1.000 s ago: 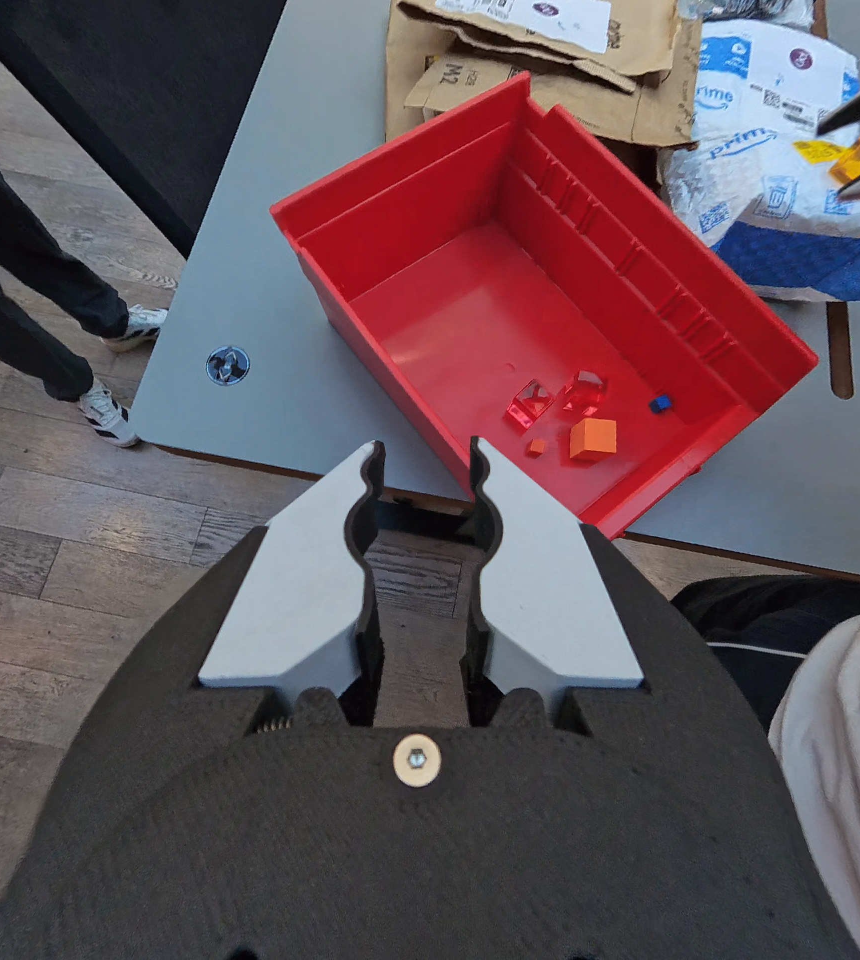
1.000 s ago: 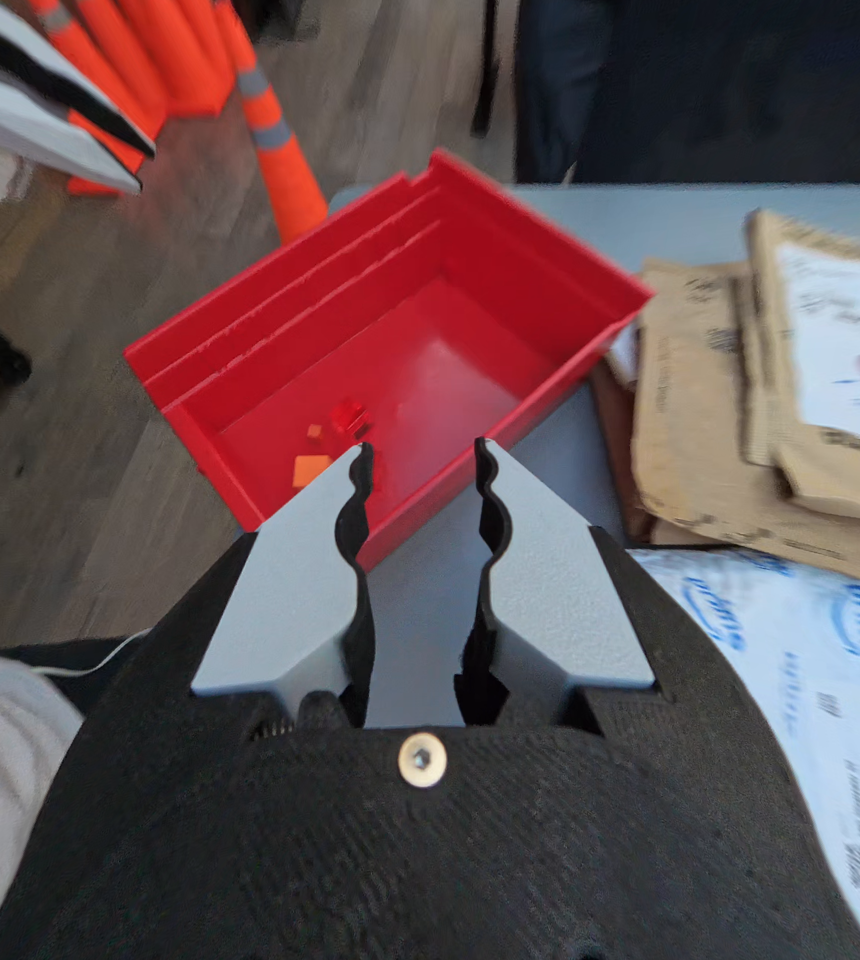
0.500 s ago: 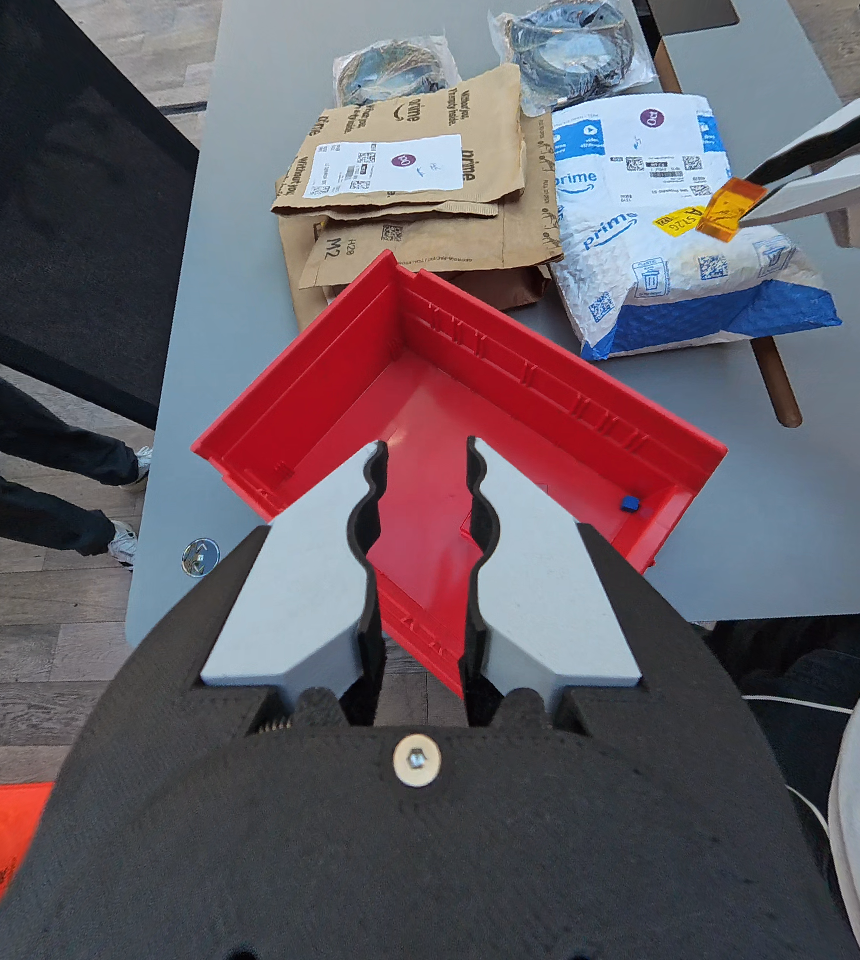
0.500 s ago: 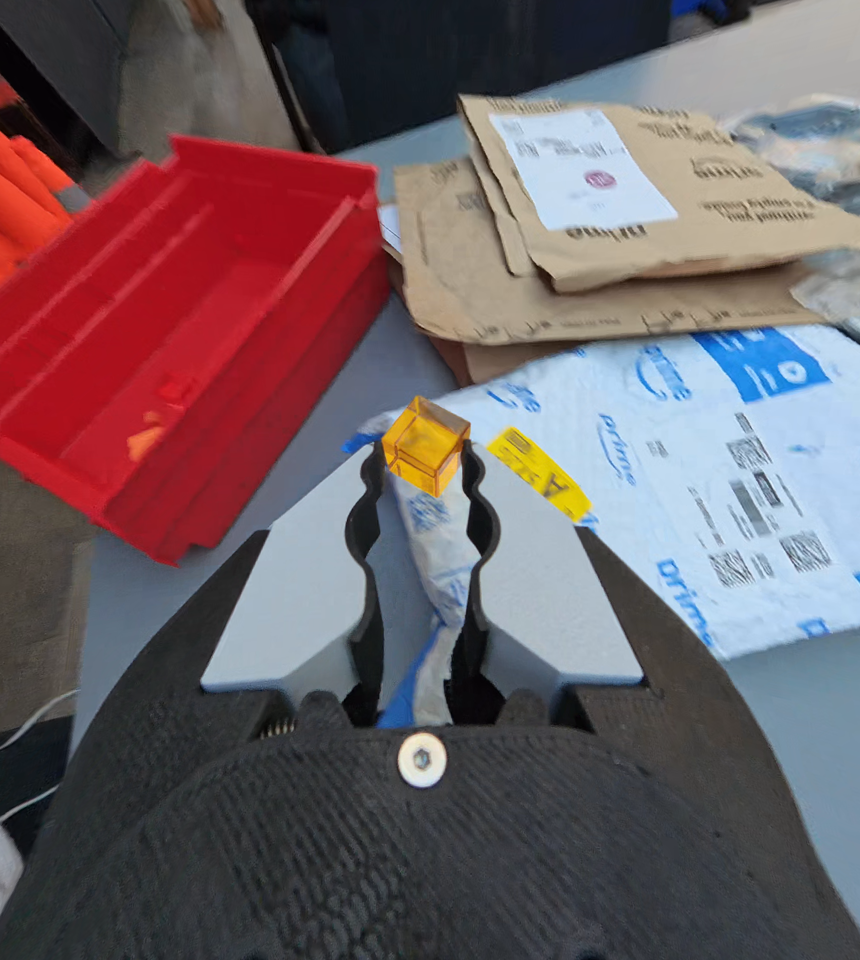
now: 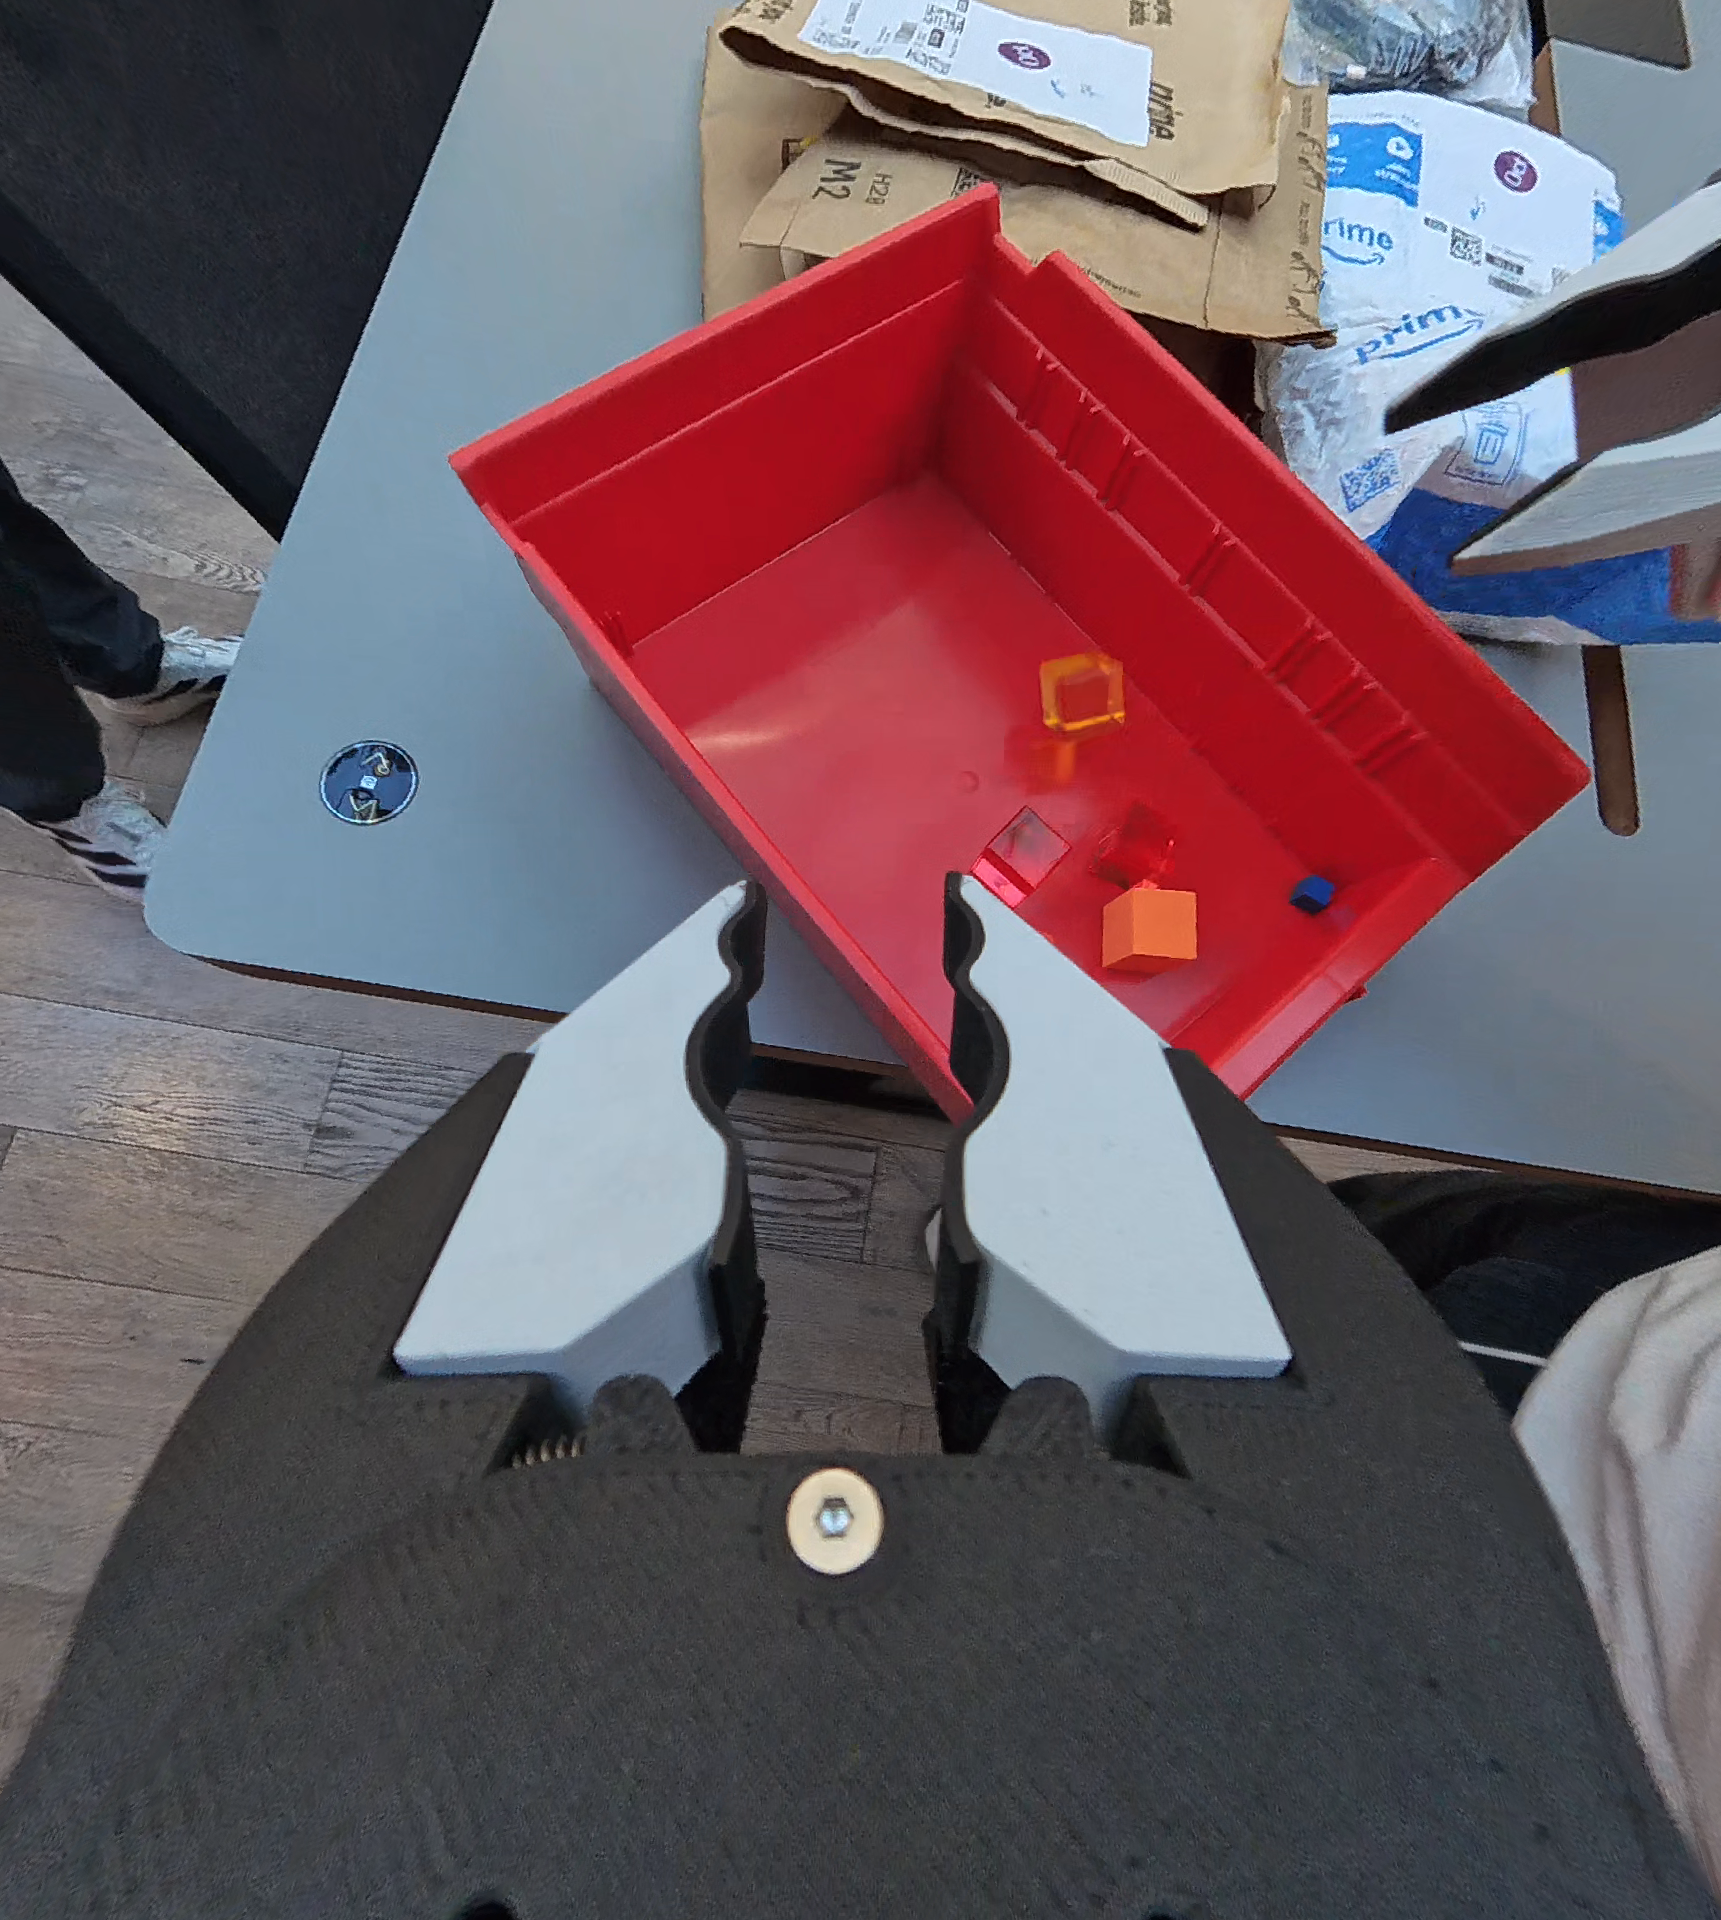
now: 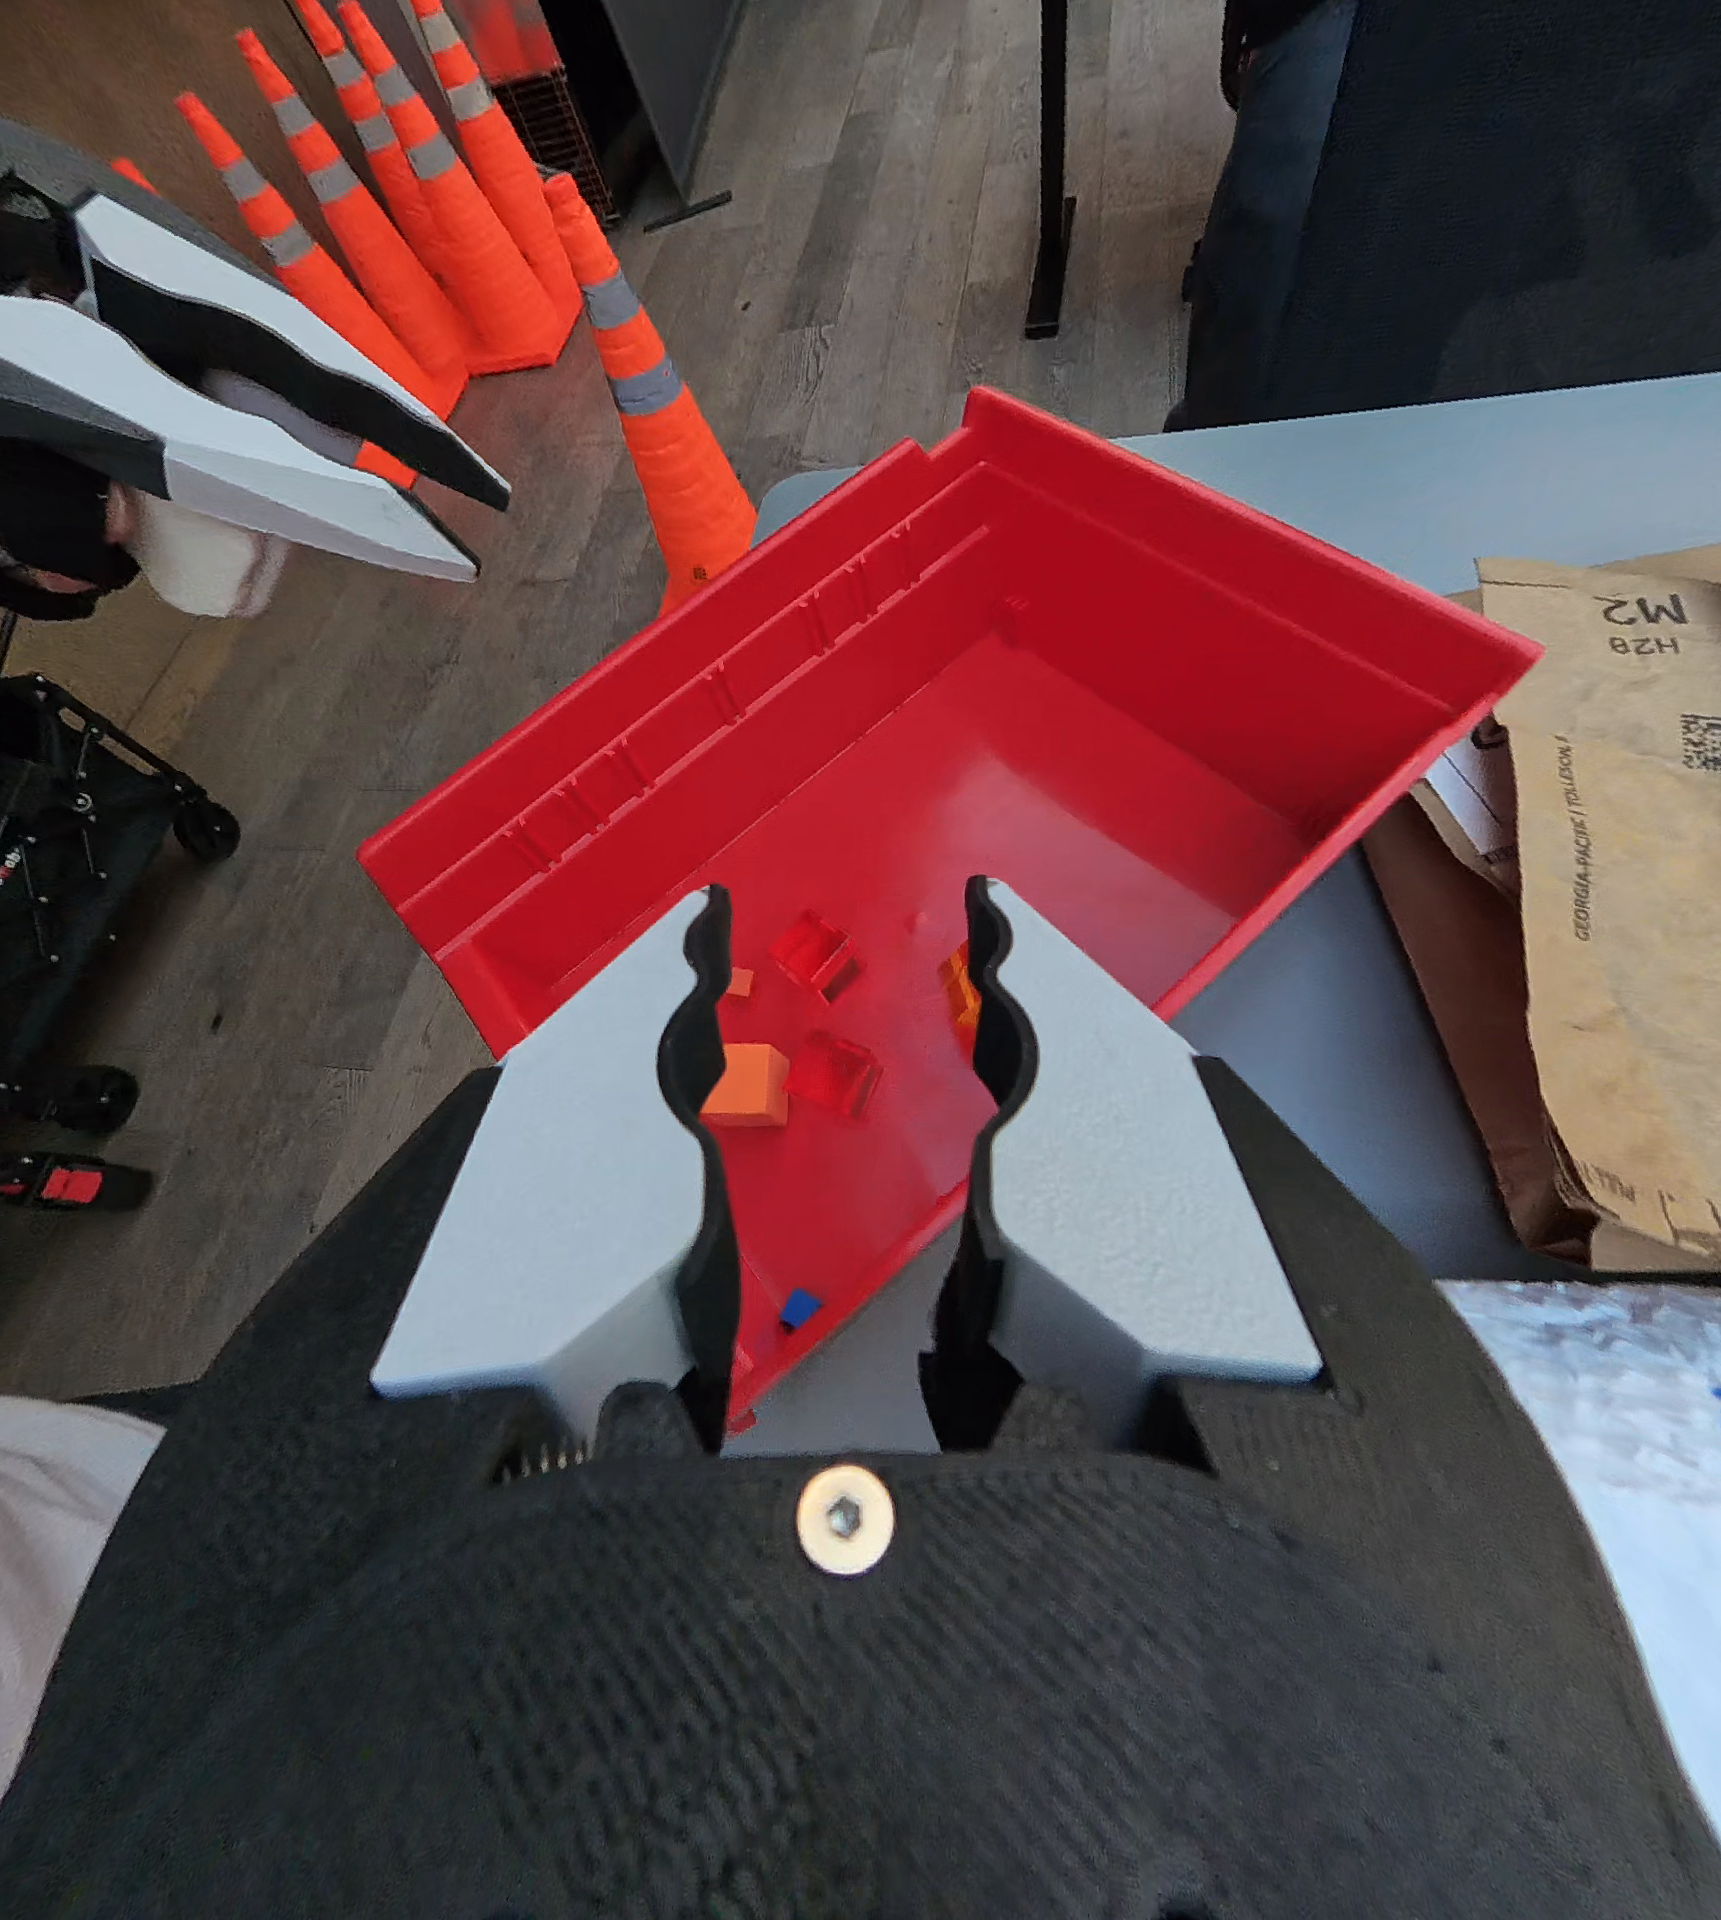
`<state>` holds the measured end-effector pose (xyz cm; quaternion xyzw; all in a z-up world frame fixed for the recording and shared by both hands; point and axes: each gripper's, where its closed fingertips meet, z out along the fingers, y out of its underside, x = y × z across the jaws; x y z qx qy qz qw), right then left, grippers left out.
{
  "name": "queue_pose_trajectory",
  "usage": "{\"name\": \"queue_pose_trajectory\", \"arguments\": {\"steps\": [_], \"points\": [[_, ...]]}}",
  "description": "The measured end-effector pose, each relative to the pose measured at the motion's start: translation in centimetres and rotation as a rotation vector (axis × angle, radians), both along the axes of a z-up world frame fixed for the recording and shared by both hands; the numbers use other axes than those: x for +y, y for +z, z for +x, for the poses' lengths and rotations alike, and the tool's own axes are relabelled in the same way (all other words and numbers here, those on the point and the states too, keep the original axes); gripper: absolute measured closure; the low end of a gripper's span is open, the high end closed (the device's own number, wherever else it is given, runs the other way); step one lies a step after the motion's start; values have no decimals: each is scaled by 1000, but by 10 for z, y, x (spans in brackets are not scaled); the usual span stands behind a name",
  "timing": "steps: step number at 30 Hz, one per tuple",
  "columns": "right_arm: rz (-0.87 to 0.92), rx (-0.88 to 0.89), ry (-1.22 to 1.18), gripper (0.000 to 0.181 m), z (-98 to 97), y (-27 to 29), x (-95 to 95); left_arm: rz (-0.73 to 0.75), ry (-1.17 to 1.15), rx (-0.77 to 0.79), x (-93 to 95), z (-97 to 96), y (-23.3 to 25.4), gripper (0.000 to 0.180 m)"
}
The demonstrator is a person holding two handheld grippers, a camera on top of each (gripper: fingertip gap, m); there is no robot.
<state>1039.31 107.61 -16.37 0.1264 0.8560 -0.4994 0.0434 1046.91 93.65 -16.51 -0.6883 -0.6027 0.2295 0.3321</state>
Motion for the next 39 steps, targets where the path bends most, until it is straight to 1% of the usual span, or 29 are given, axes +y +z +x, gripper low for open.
{"name": "queue_pose_trajectory", "arguments": {"steps": [3, 7, 9, 11, 12, 13, 14, 17, 19, 22, 25, 29, 32, 35, 37, 39], "points": [[37, -5, -47, 138, 2, -8, 25, 82, 25, -36, -3, -3, -16, 147], [85, -6, -114, 140, 13, -23, 55, 151, 64, -130, -5, -11, -46, 147], [78, -11, -140, 141, 17, -24, 60, 201, 76, -177, 0, -16, -59, 147], [74, -17, -155, 141, 20, -23, 62, 255, 85, -228, 7, -21, -70, 151], [72, -11, -160, 141, 21, -23, 62, 262, 94, -259, 8, -23, -76, 151], [72, -4, -163, 141, 22, -22, 63, 254, 101, -293, 8, -24, -81, 155], [71, 4, -167, 141, 23, -20, 64, 250, 121, -318, 5, -25, -84, 164], [64, 35, -174, 141, 30, -14, 71, 240, 138, -361, 1, -25, -86, 167], [73, 49, -160, 141, 40, -16, 76, 257, 166, -354, -2, -25, -86, 168], [83, 79, -128, 141, 59, -22, 83, 322, 239, -360, -9, -19, -86, 169], [85, 80, -102, 141, 83, -29, 93, 326, 316, -372, -22, -11, -86, 170], [86, 58, -112, 141, 108, -41, 108, 351, 502, -302, -52, -12, -85, 172], [71, 29, -147, 141, 118, -45, 117, 459, 591, -258, -53, -14, -84, 168], [70, 20, -189, 141, 119, -46, 123, 531, 631, -227, -50, -16, -83, 165], [68, 31, -222, 141, 114, -42, 123, 604, 633, -210, -44, -20, -81, 162], [57, 38, -251, 141, 107, -36, 116, 704, 577, -211, -30, -26, -79, 159]]}}
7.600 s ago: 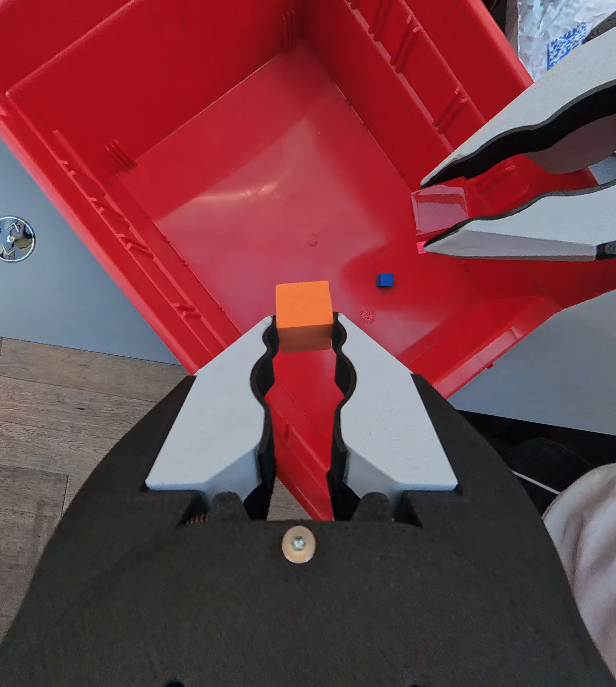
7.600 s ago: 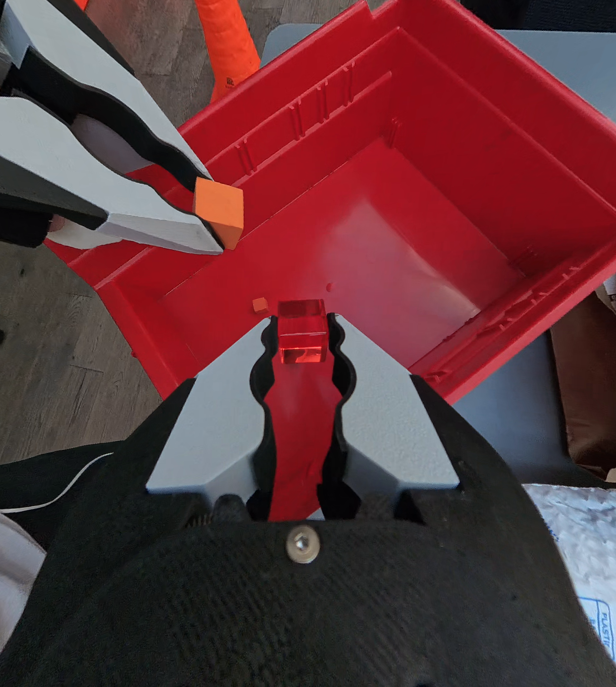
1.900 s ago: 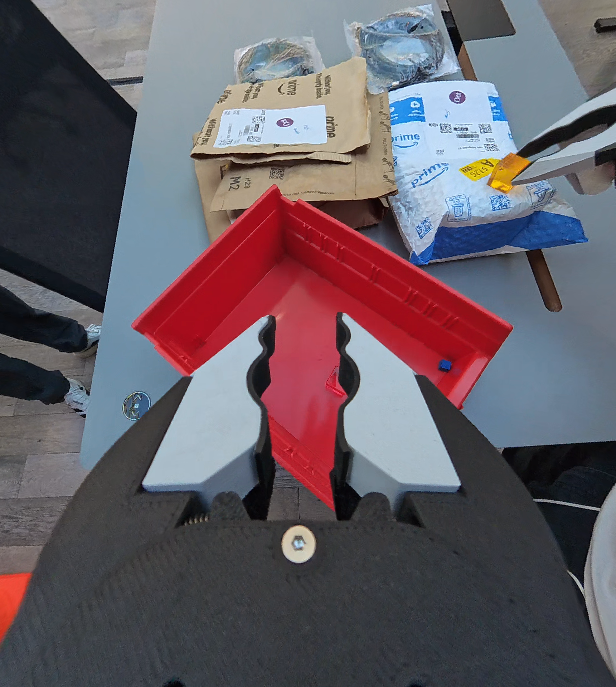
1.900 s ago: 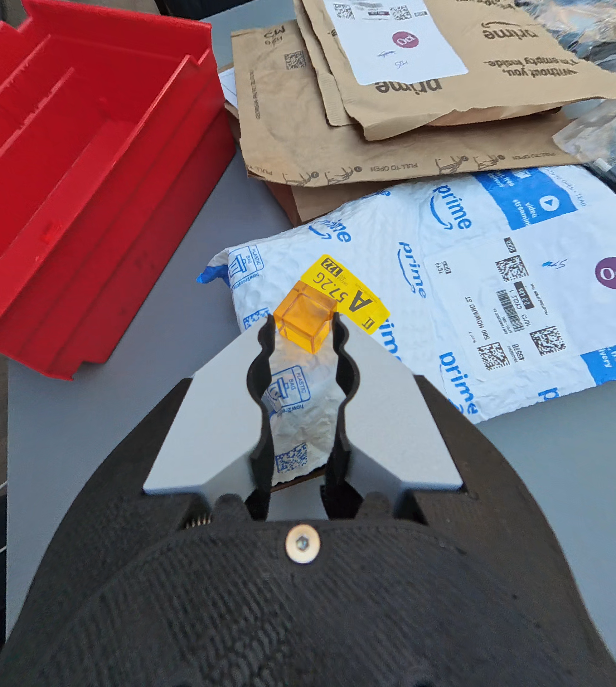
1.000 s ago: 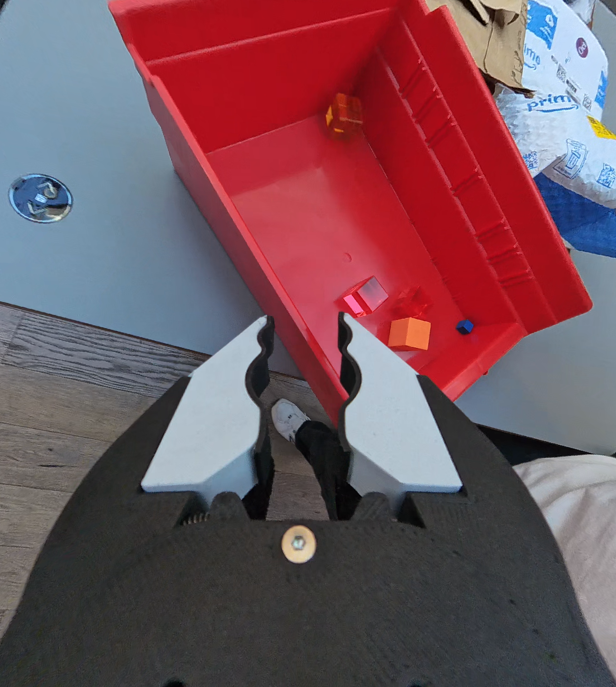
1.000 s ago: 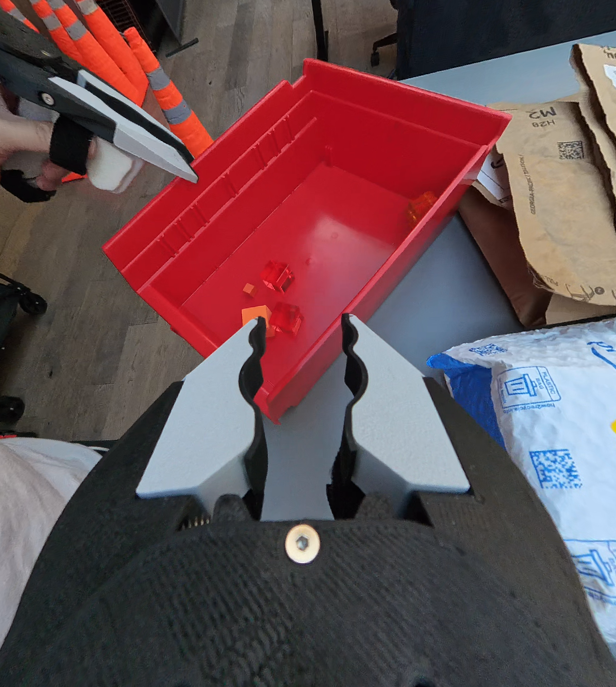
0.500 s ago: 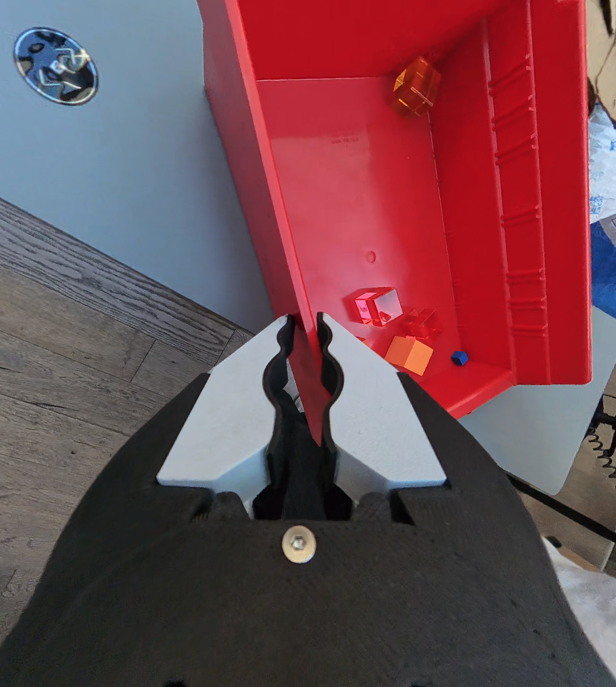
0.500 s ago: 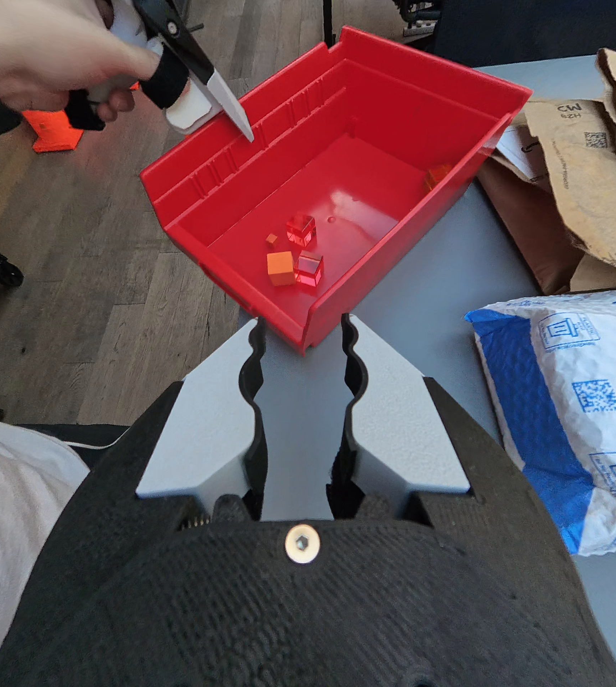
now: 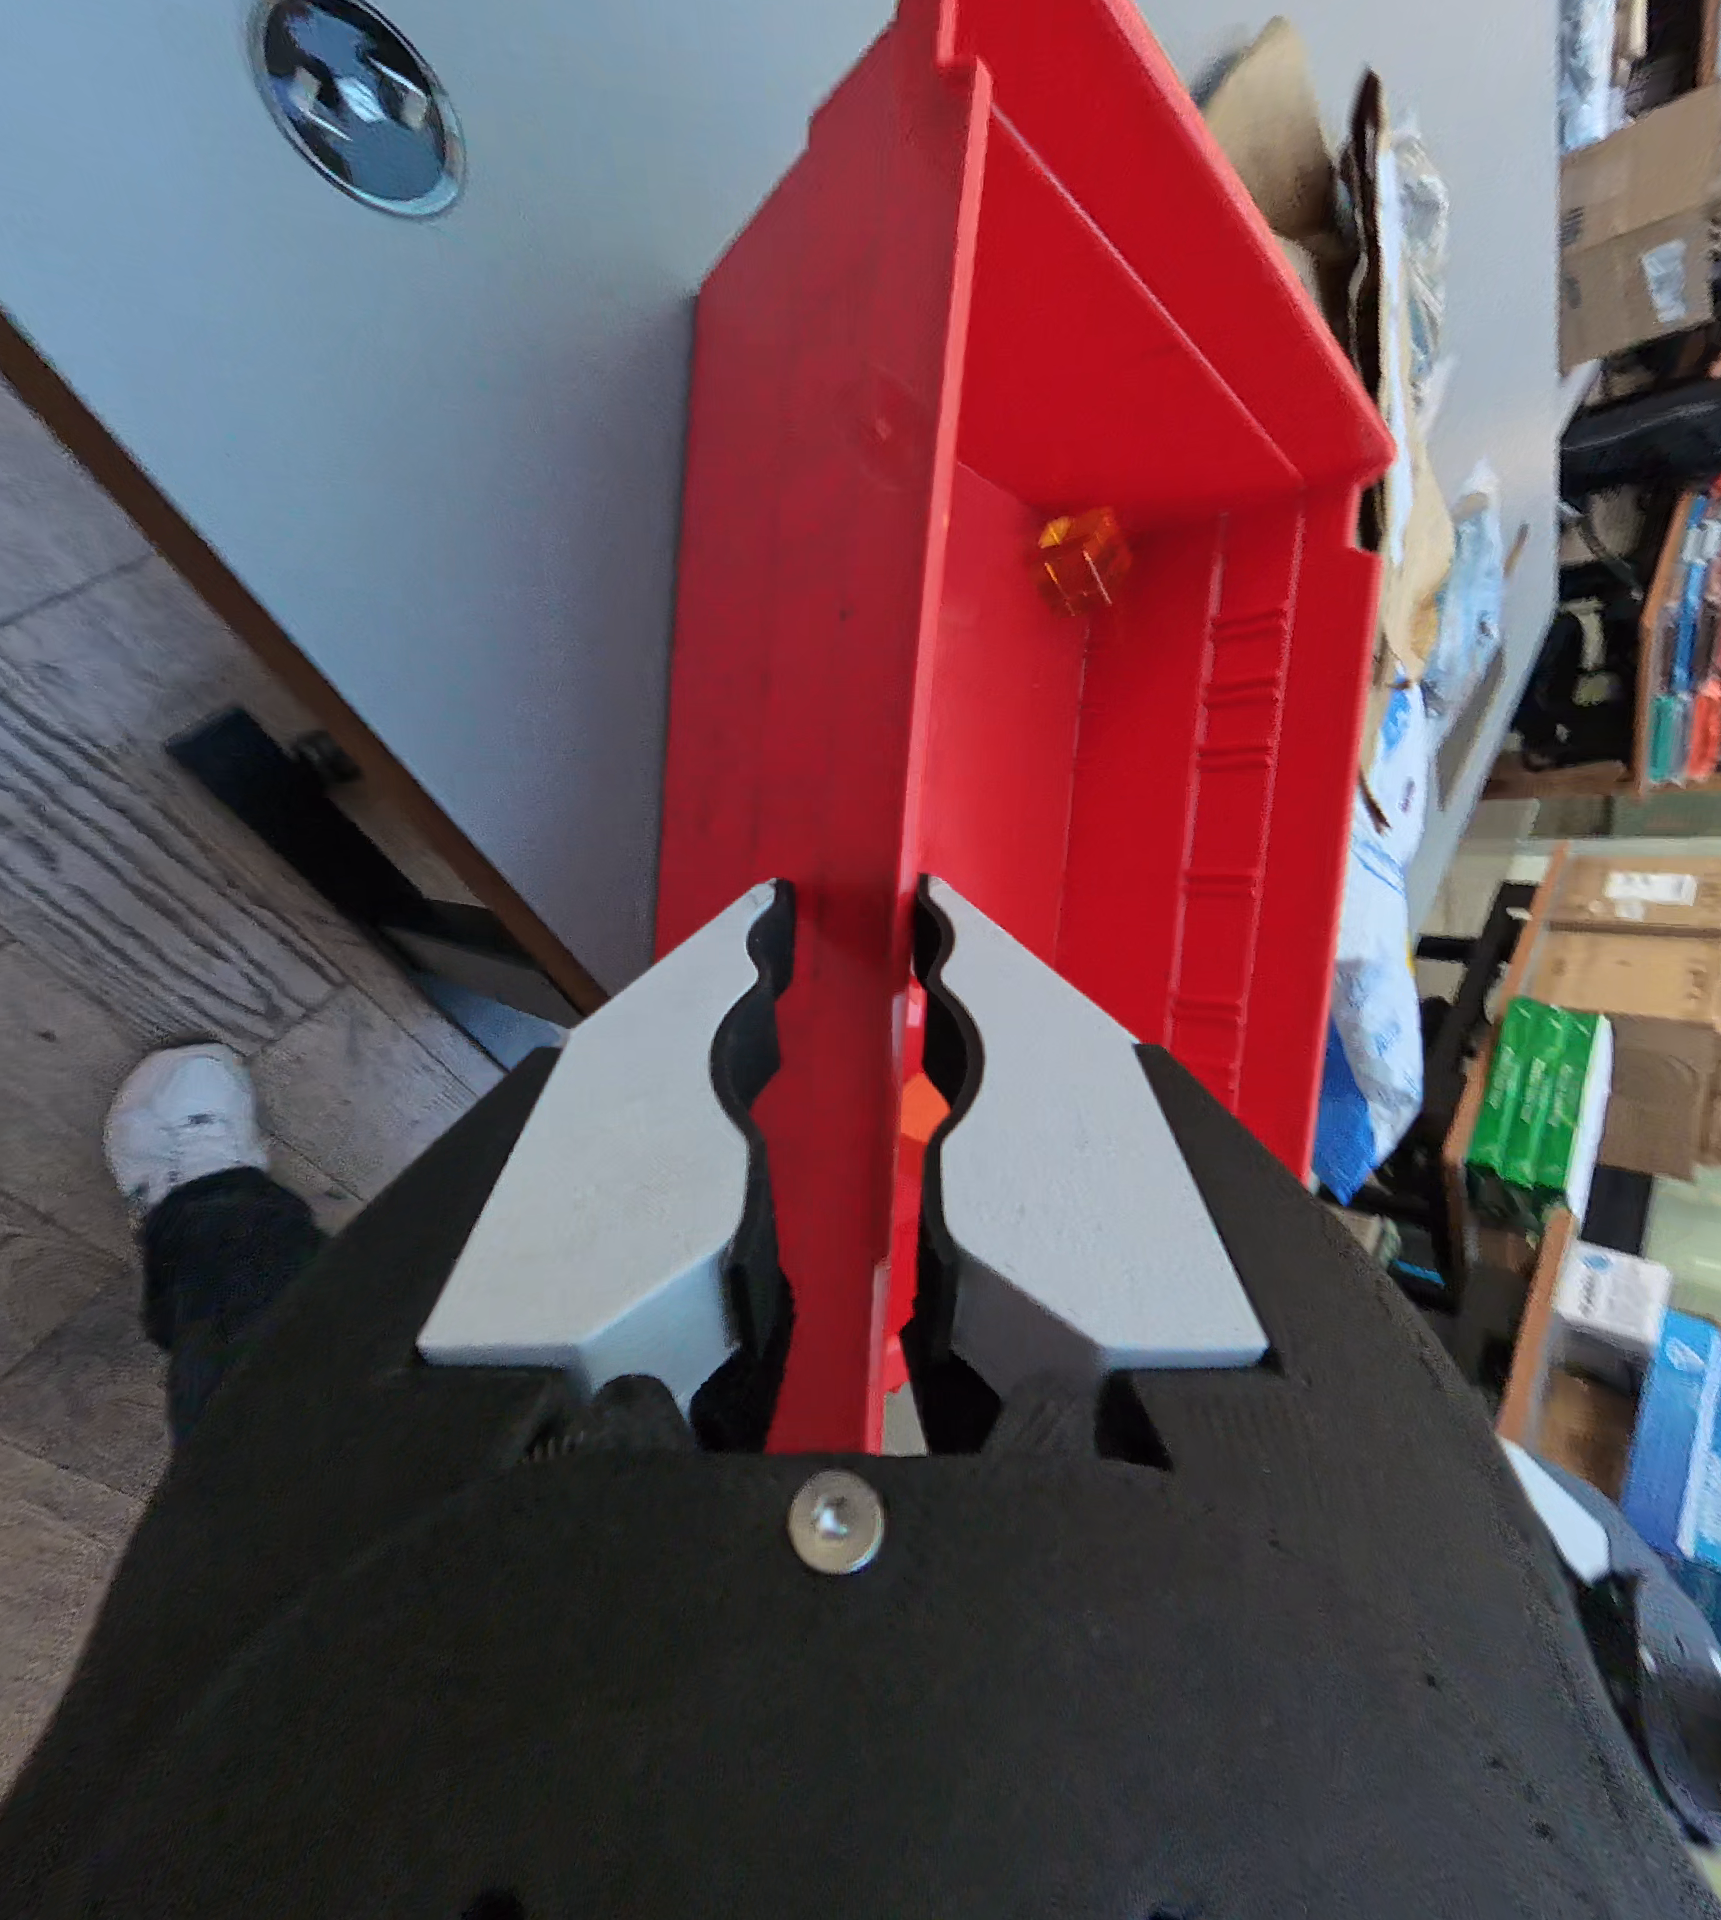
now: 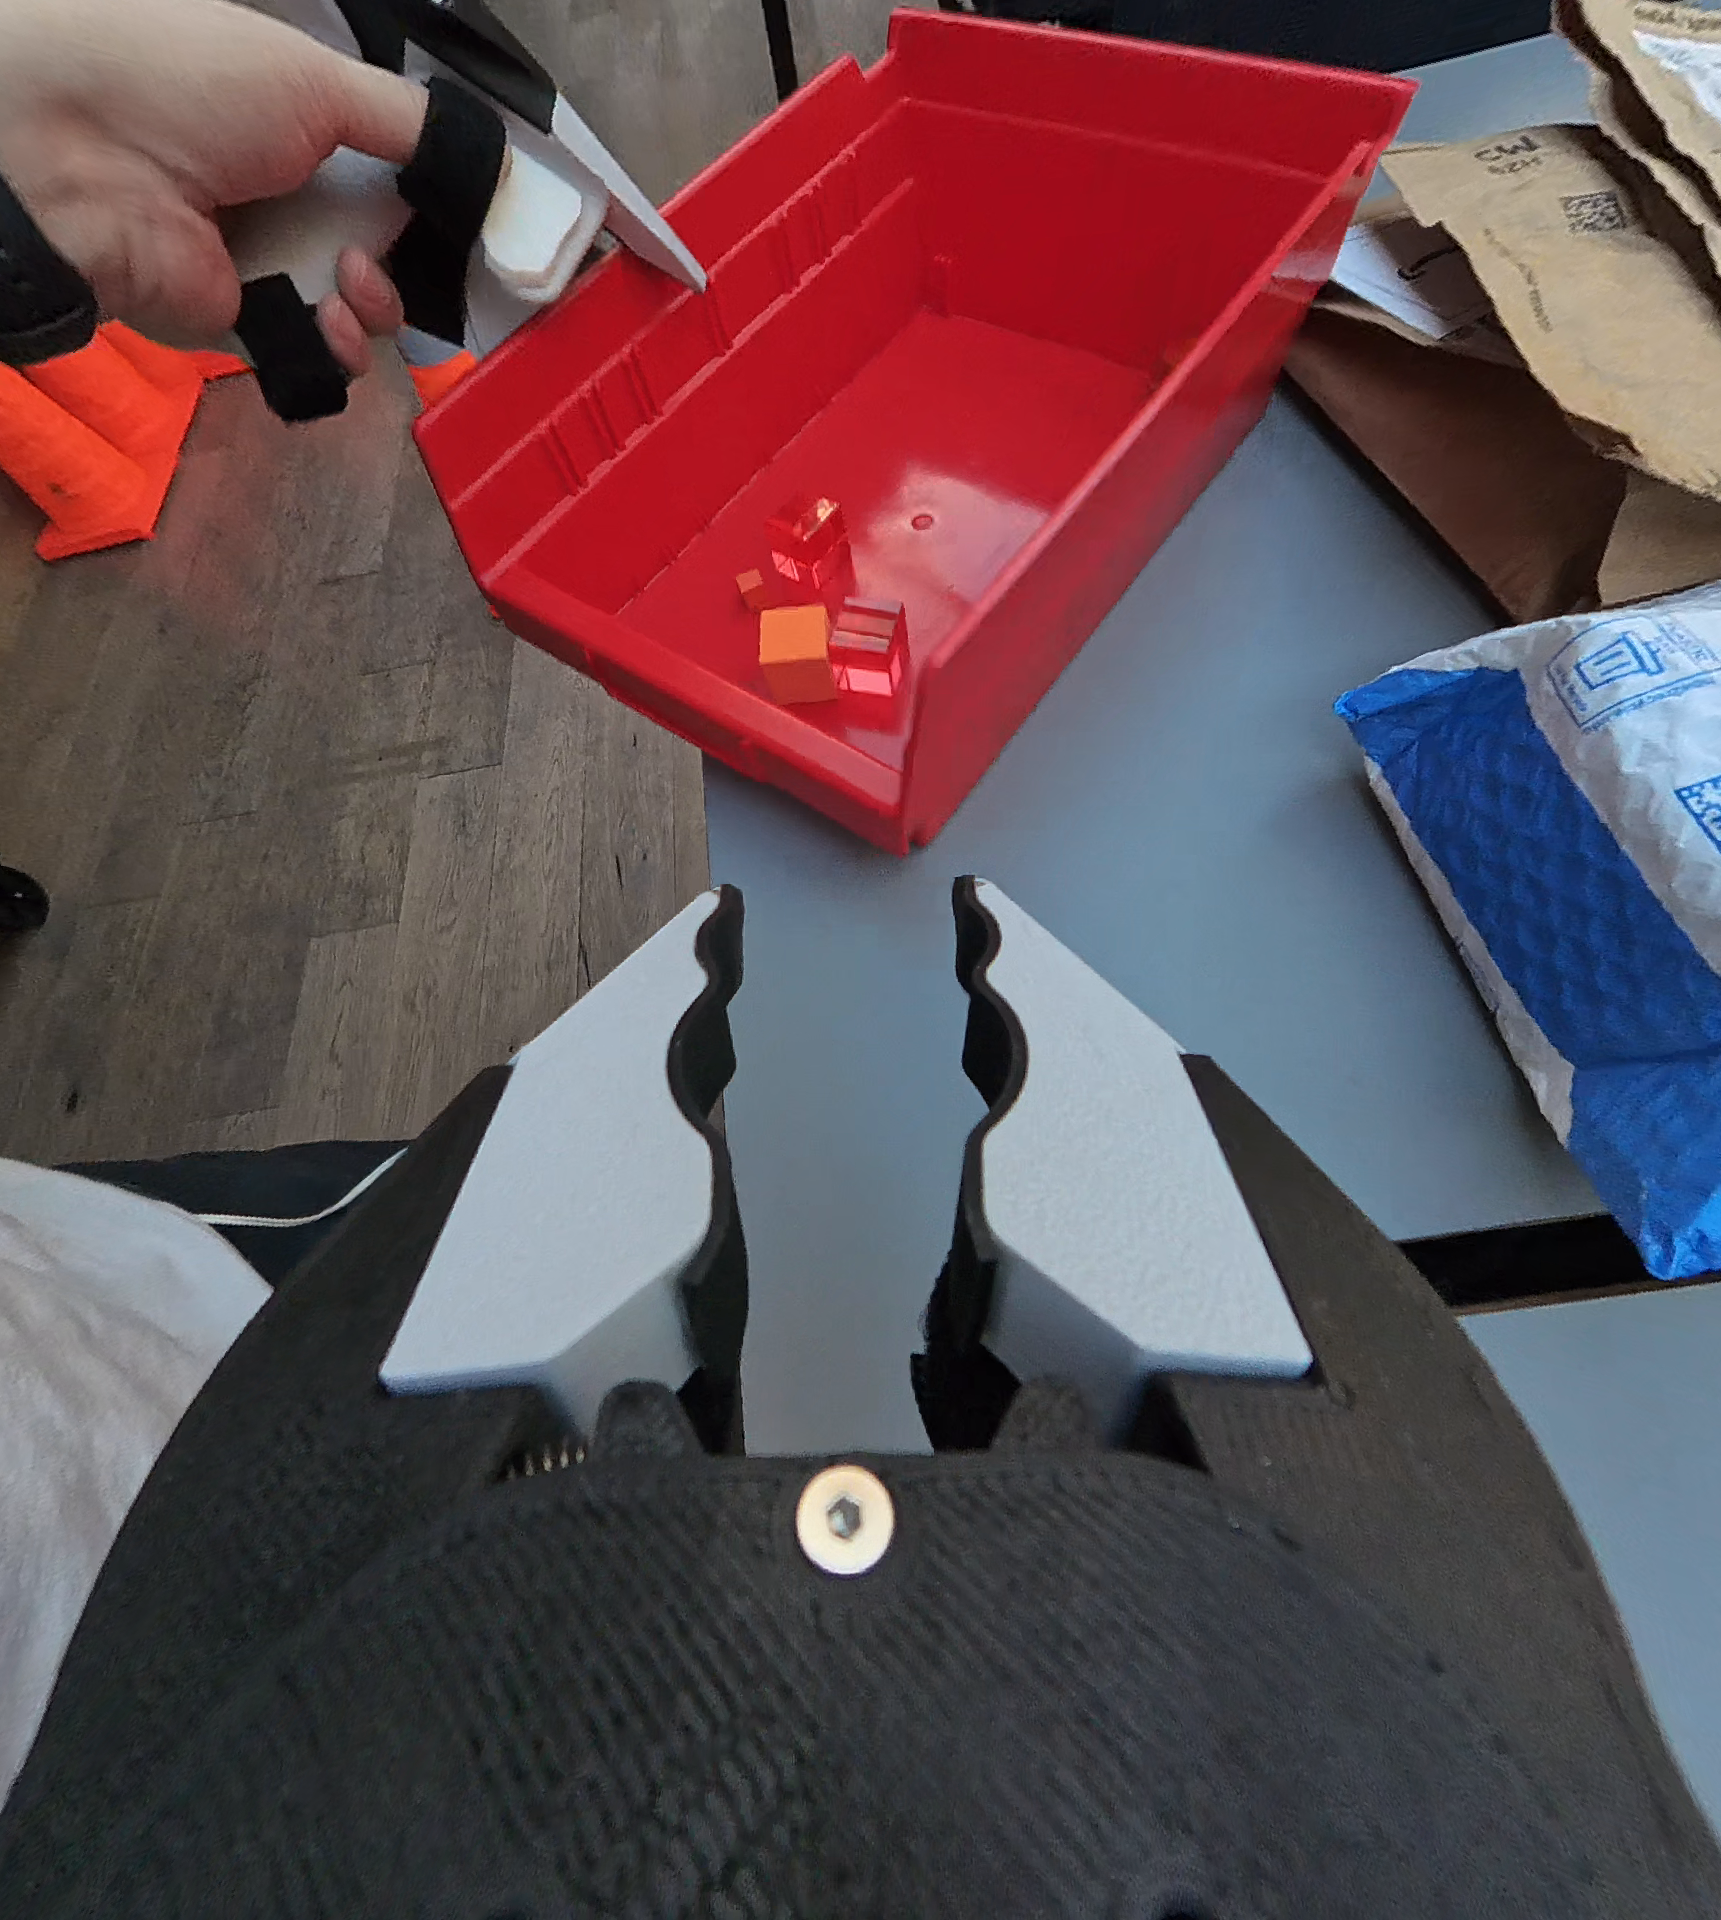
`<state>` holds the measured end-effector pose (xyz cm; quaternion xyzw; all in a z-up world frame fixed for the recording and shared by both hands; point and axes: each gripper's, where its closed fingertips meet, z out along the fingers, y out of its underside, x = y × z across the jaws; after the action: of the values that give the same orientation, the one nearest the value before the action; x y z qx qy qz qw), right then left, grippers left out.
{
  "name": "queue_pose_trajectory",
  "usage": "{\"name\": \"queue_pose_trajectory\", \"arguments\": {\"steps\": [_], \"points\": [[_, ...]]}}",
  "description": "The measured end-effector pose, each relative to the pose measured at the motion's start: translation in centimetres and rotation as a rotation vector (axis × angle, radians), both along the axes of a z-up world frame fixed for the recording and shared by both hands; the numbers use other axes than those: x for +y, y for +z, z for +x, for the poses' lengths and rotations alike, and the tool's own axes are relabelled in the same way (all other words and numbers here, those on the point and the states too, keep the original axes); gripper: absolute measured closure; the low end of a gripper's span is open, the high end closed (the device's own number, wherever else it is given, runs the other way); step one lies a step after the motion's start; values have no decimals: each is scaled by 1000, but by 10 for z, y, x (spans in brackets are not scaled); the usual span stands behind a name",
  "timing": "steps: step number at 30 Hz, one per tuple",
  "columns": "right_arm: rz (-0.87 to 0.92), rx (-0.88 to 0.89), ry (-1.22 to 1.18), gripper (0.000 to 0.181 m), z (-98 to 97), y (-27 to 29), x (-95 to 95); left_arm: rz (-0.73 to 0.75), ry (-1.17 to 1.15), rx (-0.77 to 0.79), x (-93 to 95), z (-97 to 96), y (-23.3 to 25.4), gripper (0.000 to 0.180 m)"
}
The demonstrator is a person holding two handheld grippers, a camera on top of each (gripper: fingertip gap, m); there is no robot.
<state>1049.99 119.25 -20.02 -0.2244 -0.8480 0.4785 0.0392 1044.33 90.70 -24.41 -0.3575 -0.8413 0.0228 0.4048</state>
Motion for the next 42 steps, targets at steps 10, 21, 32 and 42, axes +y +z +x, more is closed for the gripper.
{"name": "queue_pose_trajectory", "arguments": {"steps": [10, 21, 32, 42], "points": [[167, -46, -65, 139, -45, -21, -83, 23, -665, 304, 32, -1, 49, 156], [562, -109, 99, 140, -58, -94, -111, -928, -2205, 773, 59, 18, 32, 127], [412, -170, -68, 155, -51, -49, -86, -901, -2283, 572, 73, 30, -9, 170], [222, -89, -327, 155, 25, 24, 102, -322, -1692, 383, 155, 41, 71, 132]]}}
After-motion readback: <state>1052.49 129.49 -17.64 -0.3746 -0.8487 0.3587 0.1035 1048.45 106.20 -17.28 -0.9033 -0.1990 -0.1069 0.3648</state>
